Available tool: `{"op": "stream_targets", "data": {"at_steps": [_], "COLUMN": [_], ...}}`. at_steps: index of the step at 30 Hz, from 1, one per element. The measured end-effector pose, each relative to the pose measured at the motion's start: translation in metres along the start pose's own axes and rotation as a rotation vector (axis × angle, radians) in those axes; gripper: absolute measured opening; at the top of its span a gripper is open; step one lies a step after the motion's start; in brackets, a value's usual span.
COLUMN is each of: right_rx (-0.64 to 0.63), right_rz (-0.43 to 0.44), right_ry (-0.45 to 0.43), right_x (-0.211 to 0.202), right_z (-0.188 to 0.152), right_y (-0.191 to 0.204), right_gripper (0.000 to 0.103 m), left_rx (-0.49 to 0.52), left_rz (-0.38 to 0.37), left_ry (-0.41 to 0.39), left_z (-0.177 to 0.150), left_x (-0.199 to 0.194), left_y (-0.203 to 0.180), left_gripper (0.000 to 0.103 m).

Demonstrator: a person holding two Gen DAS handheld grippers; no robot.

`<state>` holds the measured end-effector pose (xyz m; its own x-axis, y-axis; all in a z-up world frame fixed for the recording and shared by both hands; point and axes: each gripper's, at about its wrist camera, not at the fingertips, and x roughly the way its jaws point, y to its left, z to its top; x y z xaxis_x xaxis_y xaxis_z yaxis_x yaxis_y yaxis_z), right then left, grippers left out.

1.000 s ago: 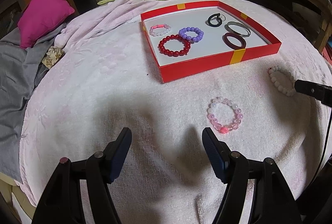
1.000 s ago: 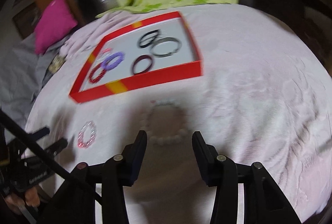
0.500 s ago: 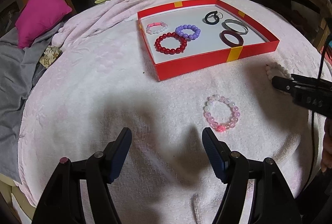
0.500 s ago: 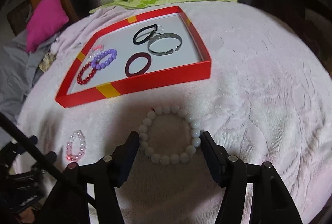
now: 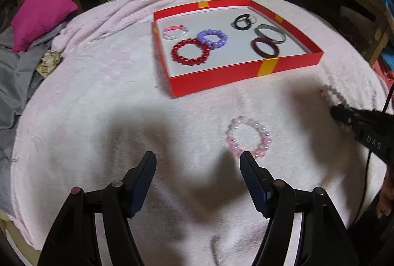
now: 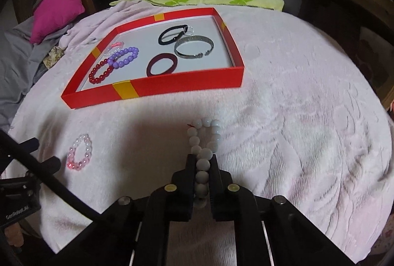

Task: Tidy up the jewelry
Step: 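Grasp the light pink bead bracelet with the left tool while the right tool holds the white bracelet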

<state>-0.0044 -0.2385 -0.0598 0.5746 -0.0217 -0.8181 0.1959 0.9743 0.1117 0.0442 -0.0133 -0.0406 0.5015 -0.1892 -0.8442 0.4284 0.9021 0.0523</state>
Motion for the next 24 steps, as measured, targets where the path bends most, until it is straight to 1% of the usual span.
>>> {"op": "stream_targets", "data": {"at_steps": [5,9,15,18,20,21,22,23,24], "right_rx": [0.062,0.089,0.121,0.125,0.132,0.138,0.143,0.147,0.151], "right_rz": [0.066,0.1,0.122,0.129,0.138,0.144,0.149,0.153,0.154], "right_ry": [0.032,0.048,0.058,0.058,0.057,0.057,0.057,0.057,0.057], "right_x": [-0.003,-0.004,-0.006,-0.005,-0.004,-0.004,-0.003,-0.005,-0.005], "right_z": [-0.005,-0.008,-0.011,-0.01,-0.01,-0.01,-0.01,-0.011,-0.011], "right_y": [-0.011,-0.017,-0.022,-0.022,-0.022,-0.023,-0.024,-0.027,-0.027], "right_gripper": [0.011,0.011,0.011,0.011,0.011,0.012,0.012,0.012,0.012], "left_rx": [-0.013,-0.032,-0.004,0.016,0.016,0.015,0.012,0.009,0.008], "left_rz": [-0.072,-0.125,-0.166,-0.155,-0.159,-0.166,-0.177,-0.183,-0.183], "left_ry": [0.017,0.024,0.018,0.028,0.015,0.009,0.001,-0.006,-0.009], "left_z": [0.006,0.011,0.013,0.013,0.012,0.012,0.011,0.011,0.01], "left_x": [0.009,0.014,0.016,0.02,0.02,0.02,0.019,0.019,0.019], "left_y": [-0.004,-0.006,-0.018,-0.02,-0.019,-0.018,-0.017,-0.015,-0.014], "left_gripper": [0.071,0.071,0.071,0.071,0.071,0.069,0.064,0.051,0.042]}}
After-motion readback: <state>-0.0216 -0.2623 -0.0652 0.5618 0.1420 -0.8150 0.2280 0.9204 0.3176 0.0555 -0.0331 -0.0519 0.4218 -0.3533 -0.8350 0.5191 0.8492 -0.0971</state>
